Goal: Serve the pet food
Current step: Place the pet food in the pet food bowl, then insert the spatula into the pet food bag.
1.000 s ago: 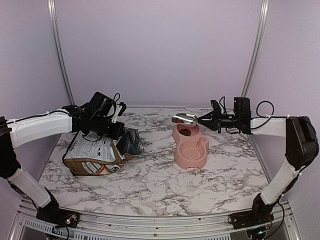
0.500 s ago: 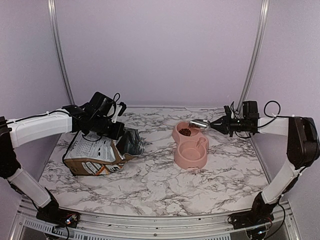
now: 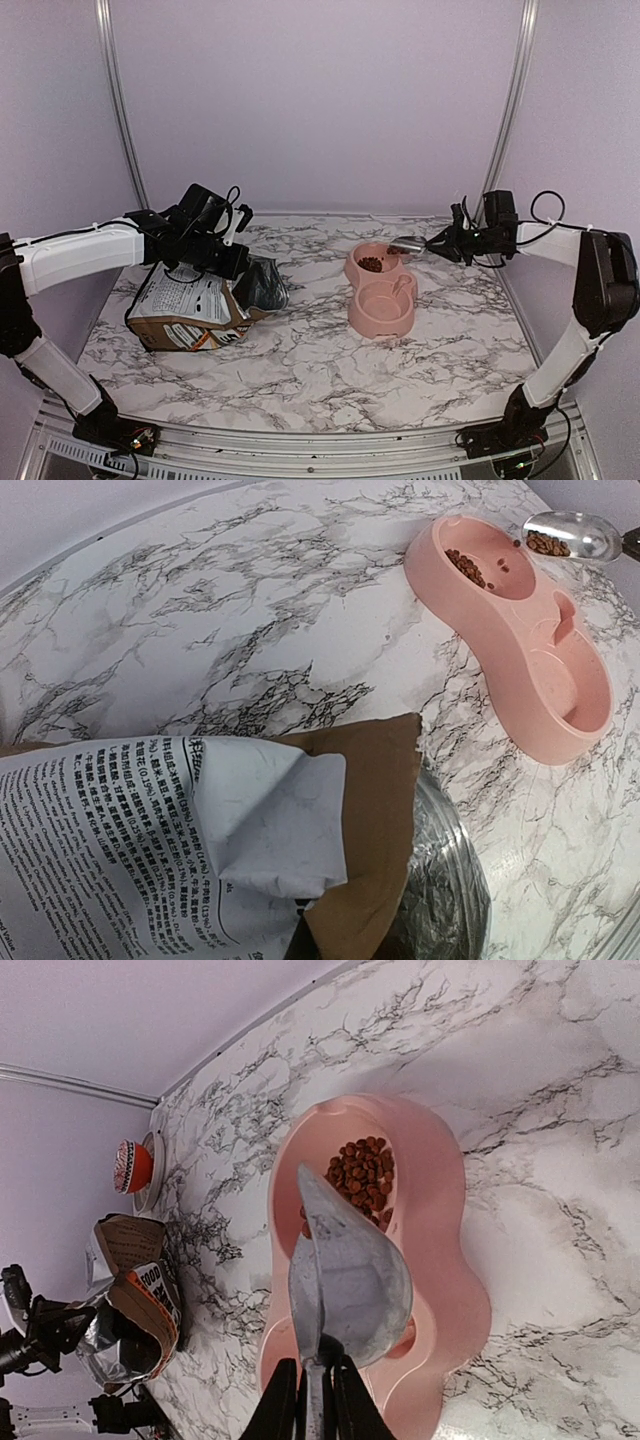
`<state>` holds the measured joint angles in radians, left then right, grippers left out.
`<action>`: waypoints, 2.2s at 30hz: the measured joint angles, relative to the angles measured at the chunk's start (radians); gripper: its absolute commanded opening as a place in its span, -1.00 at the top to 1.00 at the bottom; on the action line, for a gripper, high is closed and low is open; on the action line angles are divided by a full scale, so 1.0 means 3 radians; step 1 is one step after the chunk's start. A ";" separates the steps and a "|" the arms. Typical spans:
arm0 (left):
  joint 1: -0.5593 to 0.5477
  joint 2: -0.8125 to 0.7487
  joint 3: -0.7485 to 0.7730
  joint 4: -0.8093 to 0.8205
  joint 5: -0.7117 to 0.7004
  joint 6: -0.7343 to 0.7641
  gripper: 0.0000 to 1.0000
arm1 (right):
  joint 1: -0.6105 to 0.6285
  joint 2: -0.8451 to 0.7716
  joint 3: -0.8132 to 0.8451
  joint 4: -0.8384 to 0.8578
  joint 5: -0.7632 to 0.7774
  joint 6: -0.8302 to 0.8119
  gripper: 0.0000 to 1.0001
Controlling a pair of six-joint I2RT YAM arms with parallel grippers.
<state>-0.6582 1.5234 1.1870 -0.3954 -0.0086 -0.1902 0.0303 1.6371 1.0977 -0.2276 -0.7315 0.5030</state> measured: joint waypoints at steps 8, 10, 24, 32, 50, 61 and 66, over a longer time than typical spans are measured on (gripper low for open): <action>0.0001 -0.0013 -0.0006 0.0001 -0.0001 -0.0001 1.00 | 0.0195 0.0025 0.0268 -0.0281 0.0295 -0.0197 1.00; 0.0001 -0.0025 -0.0019 0.0004 -0.0001 -0.0001 1.00 | 0.0237 0.0050 0.0326 -0.0318 0.0343 -0.0228 1.00; 0.0015 -0.0070 -0.0042 0.0010 0.0001 -0.0014 1.00 | 0.0497 0.0172 0.0614 -0.0674 0.0811 -0.0472 1.00; 0.0015 -0.0070 -0.0042 0.0010 0.0004 -0.0025 1.00 | 0.0582 0.0187 0.0712 -0.0824 0.1073 -0.0613 1.00; 0.0015 -0.0070 -0.0042 0.0010 0.0004 -0.0027 1.00 | 0.0690 0.0198 0.0712 -0.0866 0.1307 -0.0684 1.00; 0.0015 -0.0072 -0.0043 0.0010 0.0004 -0.0027 1.00 | 0.0748 0.0085 0.0678 -0.0682 0.0835 -0.0659 1.00; 0.0015 -0.0078 -0.0043 0.0009 0.0003 -0.0027 1.00 | 0.0912 -0.0114 0.0521 -0.0426 0.0576 -0.0629 1.00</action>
<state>-0.6537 1.5002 1.1740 -0.3927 -0.0078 -0.1982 0.3038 1.6028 1.2541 -0.3553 -0.5587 0.3141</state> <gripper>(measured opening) 0.007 0.110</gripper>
